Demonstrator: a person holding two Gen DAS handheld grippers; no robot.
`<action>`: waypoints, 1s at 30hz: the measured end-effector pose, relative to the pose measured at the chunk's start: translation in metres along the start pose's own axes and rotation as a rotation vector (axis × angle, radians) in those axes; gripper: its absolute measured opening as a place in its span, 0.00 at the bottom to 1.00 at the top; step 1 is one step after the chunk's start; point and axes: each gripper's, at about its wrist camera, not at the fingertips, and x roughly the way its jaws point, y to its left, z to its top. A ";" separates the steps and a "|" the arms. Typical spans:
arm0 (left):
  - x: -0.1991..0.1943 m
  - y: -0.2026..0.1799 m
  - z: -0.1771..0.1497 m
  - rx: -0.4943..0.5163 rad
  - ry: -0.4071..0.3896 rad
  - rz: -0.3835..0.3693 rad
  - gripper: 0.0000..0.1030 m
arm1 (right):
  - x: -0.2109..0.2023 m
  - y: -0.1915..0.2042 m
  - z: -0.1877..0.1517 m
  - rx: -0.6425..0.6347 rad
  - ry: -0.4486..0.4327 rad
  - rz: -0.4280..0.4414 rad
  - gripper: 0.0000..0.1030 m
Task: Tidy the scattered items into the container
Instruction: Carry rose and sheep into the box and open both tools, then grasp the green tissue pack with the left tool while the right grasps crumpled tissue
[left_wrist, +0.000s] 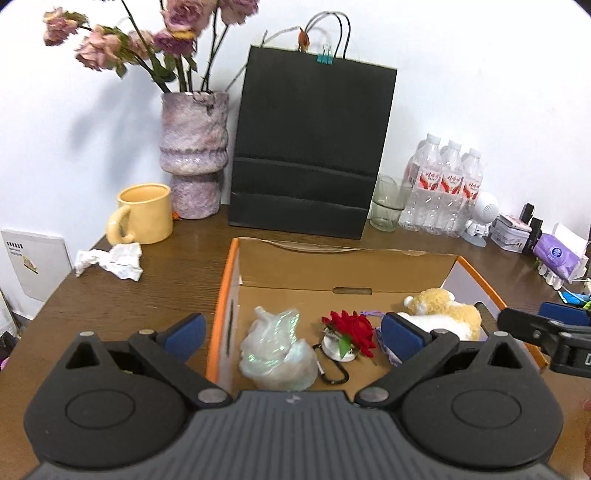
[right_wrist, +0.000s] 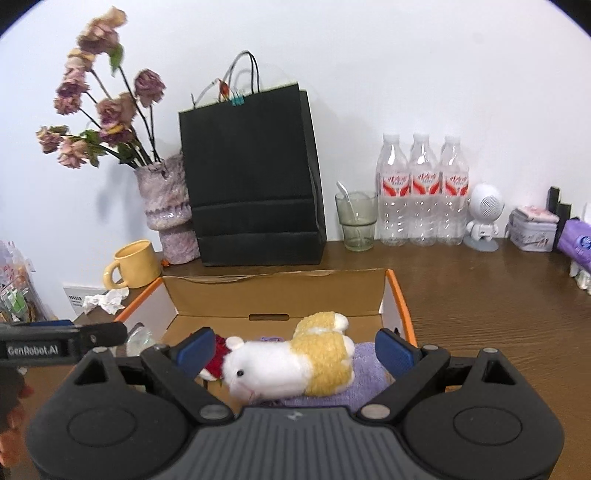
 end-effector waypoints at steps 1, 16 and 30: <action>-0.006 0.001 -0.002 0.001 -0.005 0.000 1.00 | -0.006 0.001 -0.002 -0.008 -0.008 -0.003 0.91; -0.081 0.014 -0.068 0.018 -0.025 -0.044 1.00 | -0.087 0.006 -0.059 -0.078 -0.019 -0.014 0.91; -0.102 0.011 -0.125 0.035 0.035 -0.066 1.00 | -0.103 0.019 -0.116 -0.093 0.052 0.027 0.91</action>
